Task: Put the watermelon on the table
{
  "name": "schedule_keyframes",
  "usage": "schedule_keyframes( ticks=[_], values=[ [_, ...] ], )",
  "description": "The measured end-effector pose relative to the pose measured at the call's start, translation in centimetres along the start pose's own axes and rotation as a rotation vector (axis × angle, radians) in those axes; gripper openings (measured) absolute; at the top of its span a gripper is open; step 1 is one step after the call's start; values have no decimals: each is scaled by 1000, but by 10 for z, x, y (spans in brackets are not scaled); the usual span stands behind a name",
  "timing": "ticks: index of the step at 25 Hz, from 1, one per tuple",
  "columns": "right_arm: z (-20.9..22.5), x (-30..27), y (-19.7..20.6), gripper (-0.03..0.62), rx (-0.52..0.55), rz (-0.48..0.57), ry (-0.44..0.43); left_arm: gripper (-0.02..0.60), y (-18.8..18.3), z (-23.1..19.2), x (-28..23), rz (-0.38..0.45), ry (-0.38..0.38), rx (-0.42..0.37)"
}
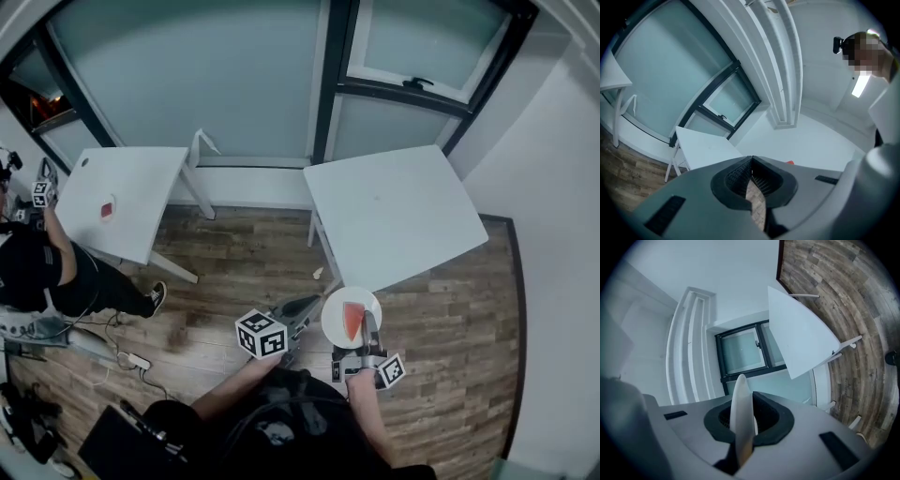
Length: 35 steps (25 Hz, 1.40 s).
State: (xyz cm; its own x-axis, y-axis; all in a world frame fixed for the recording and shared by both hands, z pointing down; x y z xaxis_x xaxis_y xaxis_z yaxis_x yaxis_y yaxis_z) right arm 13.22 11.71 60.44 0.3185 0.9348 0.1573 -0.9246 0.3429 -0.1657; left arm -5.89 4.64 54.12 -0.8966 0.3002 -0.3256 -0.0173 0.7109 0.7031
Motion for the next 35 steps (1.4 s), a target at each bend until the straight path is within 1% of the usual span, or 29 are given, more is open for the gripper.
schedule_keyframes(
  ticks=[4, 9, 13, 16, 19, 21, 23, 26, 28, 31, 33, 35],
  values=[
    [-7, -44, -6, 29, 24, 15, -10, 5, -33, -33, -13, -25, 42, -5],
    [2, -67, -17, 29, 11, 56, 12, 5, -61, -58, -37, -75, 74, -36],
    [8, -81, -37, 29, -3, 73, 34, 5, -72, -72, -57, -84, 75, 2],
    [13, -96, -60, 29, -15, 79, 37, 5, -80, -84, -77, -83, 58, 19],
    [18, -121, -88, 29, -14, 61, 35, 5, -96, -99, -101, -71, 32, 12],
    [17, -140, -108, 29, 0, 37, 44, 5, -109, -108, -121, -64, 14, 13],
    [13, -157, -129, 29, 22, -1, 55, 5, -121, -116, -141, -56, -1, 32],
    [13, -183, -162, 29, 25, -33, 49, 5, -144, -130, -168, -45, -25, 52],
    [17, -198, -184, 29, 17, -43, 56, 5, -158, -139, -183, -39, -50, 51],
    [25, -217, -213, 29, 28, -74, 97, 5, -170, -151, -205, -22, -84, 41],
    [28, -233, -233, 29, 47, -89, 120, 5, -176, -166, -223, -3, -97, 23],
    [31, -250, -247, 29, 57, -93, 126, 5, -178, -184, -239, -5, -116, 17]
  ],
)
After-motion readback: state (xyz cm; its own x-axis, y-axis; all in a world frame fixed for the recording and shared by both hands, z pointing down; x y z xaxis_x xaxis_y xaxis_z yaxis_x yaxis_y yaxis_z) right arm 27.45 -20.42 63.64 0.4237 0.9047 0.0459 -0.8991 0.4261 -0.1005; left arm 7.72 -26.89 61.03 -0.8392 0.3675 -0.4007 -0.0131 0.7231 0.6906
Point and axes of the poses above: the fingertips, and each gripper's own axes: x backward along the fingers, z to its right, y out of its underside, the point moved 5 cm from there along x, backward along the fingers, and after that the axes turned 15 degrees about -z, right-handed, at the moved point
